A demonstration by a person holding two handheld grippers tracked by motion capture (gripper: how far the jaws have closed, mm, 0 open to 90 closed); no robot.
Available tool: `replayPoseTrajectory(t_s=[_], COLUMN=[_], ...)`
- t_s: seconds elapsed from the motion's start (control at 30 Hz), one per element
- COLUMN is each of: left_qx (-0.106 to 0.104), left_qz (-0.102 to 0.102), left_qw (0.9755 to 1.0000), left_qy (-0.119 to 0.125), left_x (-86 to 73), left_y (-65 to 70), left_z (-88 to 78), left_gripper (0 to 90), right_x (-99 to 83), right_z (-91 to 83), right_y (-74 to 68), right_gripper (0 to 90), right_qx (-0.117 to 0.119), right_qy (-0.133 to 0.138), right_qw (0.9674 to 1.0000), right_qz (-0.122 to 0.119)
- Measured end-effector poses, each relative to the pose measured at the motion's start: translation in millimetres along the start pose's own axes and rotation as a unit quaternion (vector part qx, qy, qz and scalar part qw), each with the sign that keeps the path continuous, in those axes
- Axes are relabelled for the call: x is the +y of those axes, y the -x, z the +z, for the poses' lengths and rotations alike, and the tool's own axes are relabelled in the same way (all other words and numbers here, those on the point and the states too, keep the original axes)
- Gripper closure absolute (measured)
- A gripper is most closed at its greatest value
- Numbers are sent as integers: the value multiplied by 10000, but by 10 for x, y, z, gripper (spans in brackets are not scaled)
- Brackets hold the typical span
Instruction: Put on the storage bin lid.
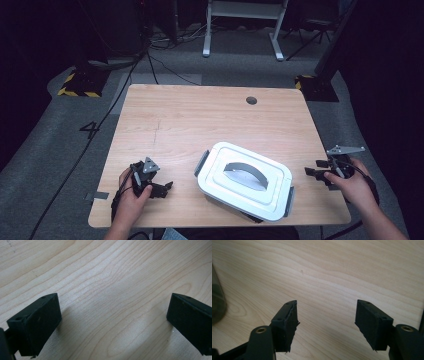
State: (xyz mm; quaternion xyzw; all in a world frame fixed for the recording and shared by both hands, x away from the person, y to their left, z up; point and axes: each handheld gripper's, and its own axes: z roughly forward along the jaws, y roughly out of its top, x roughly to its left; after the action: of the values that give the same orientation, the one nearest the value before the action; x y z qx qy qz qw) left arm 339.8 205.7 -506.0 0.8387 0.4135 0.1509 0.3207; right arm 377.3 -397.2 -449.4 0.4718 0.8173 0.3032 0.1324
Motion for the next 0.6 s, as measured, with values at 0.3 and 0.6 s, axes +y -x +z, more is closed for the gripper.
replayPoseTrajectory(t_s=[0.3,0.6], left_qx=[-1,-1], left_qz=[0,0], left_qw=[10000,10000], left_qy=[-1,0], left_x=[0,0], left_y=[0,0], left_z=[0,0], left_gripper=[0,0], right_x=[-190,-301], right_z=[169,284], right_y=[-34,-122], right_gripper=[338,277], right_qx=[-3,-57], right_qy=[-124,136], right_qw=[9999,9997], right_qz=[53,-178])
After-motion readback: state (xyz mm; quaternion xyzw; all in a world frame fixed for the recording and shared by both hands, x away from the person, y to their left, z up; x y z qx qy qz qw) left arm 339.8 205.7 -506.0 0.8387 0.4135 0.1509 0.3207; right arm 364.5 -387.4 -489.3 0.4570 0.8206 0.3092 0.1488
